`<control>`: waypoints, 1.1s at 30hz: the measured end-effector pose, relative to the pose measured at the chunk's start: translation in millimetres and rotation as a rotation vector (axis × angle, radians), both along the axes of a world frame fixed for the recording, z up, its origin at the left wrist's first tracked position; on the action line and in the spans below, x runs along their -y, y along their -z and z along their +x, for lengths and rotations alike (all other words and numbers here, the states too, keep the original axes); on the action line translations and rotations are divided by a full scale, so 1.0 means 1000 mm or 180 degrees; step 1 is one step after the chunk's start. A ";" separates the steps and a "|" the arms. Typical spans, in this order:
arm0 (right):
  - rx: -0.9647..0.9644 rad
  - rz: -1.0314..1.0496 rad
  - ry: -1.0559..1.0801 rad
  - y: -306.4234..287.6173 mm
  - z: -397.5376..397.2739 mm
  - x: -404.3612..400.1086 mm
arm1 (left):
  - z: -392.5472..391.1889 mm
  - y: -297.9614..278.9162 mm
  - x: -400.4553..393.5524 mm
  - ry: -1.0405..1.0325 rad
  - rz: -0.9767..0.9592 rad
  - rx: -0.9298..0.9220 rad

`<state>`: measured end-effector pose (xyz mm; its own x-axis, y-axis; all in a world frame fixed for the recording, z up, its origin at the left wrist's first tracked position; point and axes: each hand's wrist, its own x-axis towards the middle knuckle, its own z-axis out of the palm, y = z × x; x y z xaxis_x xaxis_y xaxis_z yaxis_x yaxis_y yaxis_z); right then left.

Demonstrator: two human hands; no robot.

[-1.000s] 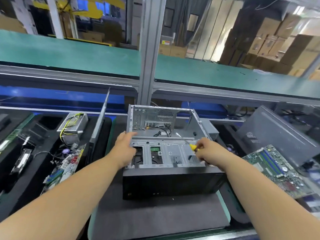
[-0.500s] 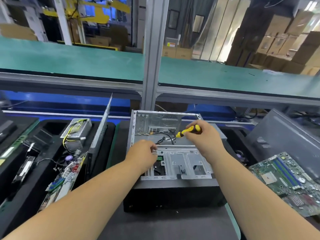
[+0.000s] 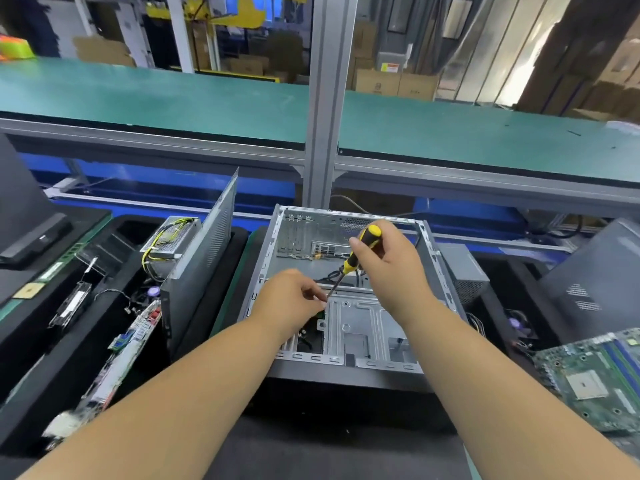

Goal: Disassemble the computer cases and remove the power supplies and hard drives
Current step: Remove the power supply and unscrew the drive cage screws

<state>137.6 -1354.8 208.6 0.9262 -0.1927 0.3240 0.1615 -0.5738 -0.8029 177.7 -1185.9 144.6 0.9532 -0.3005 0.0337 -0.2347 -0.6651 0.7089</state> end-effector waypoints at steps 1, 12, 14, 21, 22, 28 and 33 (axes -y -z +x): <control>0.0005 0.0039 0.0001 0.000 0.000 0.001 | 0.000 0.001 -0.001 -0.0011 -0.0048 -0.0007; 0.0309 0.0852 0.0080 -0.004 0.007 0.013 | 0.003 0.005 -0.008 -0.0430 -0.1390 -0.0216; 0.0313 0.0806 0.0082 -0.007 0.007 0.015 | 0.002 0.001 -0.010 -0.0484 -0.1635 -0.0249; 0.0155 0.0497 -0.0255 -0.027 -0.002 0.031 | -0.010 -0.025 0.015 -0.0162 -0.2314 -0.0868; 0.0123 0.0307 -0.0346 -0.031 -0.003 0.035 | -0.012 -0.031 0.024 -0.0076 -0.2455 -0.1055; -0.0094 -0.0138 -0.0329 -0.036 -0.023 0.072 | -0.022 -0.062 0.091 0.0073 -0.3180 -0.2227; -0.0116 0.0179 -0.0034 -0.031 -0.053 0.118 | -0.038 -0.066 0.141 0.0130 -0.3042 -0.2605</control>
